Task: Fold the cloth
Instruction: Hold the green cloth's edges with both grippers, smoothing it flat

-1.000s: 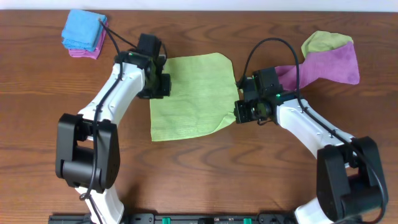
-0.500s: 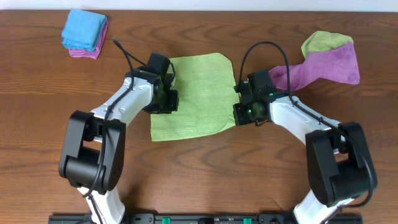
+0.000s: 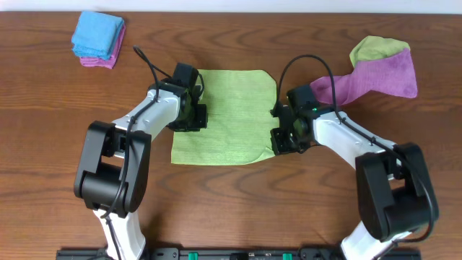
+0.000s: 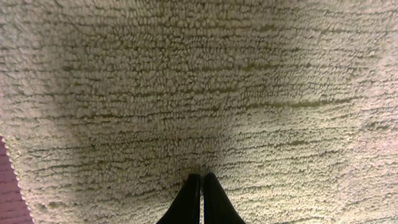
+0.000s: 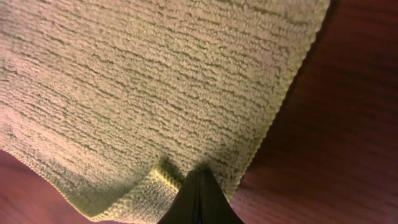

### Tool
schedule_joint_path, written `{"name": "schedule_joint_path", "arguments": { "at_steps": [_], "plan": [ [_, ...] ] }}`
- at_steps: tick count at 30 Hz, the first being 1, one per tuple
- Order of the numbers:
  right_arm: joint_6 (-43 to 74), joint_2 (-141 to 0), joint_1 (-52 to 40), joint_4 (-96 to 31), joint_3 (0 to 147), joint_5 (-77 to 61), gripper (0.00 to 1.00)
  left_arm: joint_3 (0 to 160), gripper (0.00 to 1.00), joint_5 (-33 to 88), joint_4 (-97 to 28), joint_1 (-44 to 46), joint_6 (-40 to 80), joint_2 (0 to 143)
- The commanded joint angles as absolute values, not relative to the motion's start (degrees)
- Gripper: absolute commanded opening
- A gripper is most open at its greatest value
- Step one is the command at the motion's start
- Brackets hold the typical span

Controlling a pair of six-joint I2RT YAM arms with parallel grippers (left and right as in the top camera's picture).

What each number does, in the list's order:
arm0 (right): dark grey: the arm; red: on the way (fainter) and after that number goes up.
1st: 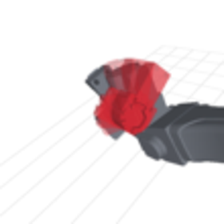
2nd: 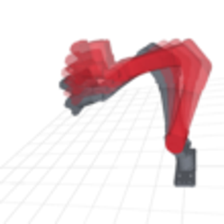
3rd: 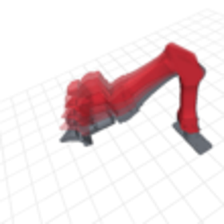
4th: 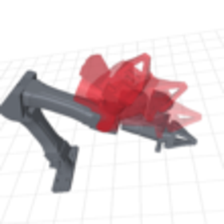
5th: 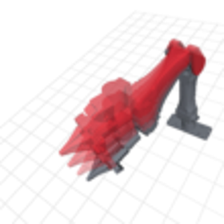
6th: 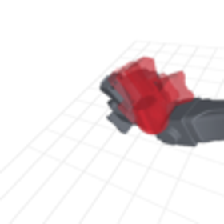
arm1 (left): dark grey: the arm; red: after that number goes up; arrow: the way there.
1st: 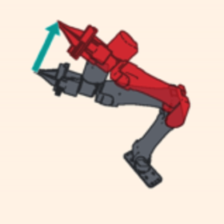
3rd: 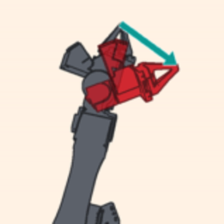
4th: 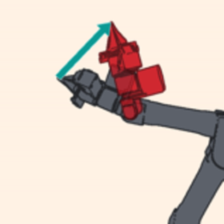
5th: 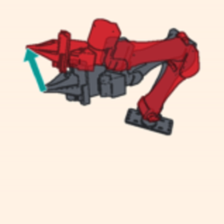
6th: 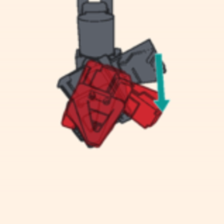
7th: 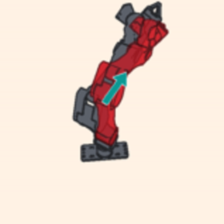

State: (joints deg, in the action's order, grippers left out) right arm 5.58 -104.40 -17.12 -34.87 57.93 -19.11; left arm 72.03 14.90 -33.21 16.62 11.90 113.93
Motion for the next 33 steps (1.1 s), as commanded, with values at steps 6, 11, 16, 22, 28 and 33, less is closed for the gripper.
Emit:
{"name": "schedule_joint_path", "arguments": {
  "at_steps": [6,11,16,22,28,33],
  "plan": [
    [5.06,-98.19,-17.72,-33.21,57.45,-19.55,0.02,71.35,0.06,14.0,-32.73,16.64,12.51,117.23],
    [5.04,-98.41,-18.09,-28.8,57.43,-19.81,0.32,71.35,0.06,13.98,-32.69,16.64,12.49,117.23],
    [5.02,-100.75,-19.77,-27.66,57.43,-19.97,0.17,71.35,0.06,13.98,-32.71,16.64,12.49,117.23],
    [2.87,-101.82,-21.85,-31.09,57.41,-18.57,0.01,71.35,0.06,13.98,-32.69,16.64,12.49,117.23],
    [2.7,-101.82,-21.96,-35.81,57.41,-17.37,0.01,71.35,0.06,13.98,-32.73,16.64,12.49,117.23],
    [3.2,-101.82,-21.96,-41.21,57.43,-17.41,0.01,71.35,0.06,13.98,-32.73,16.64,12.47,117.23]
  ]
}}
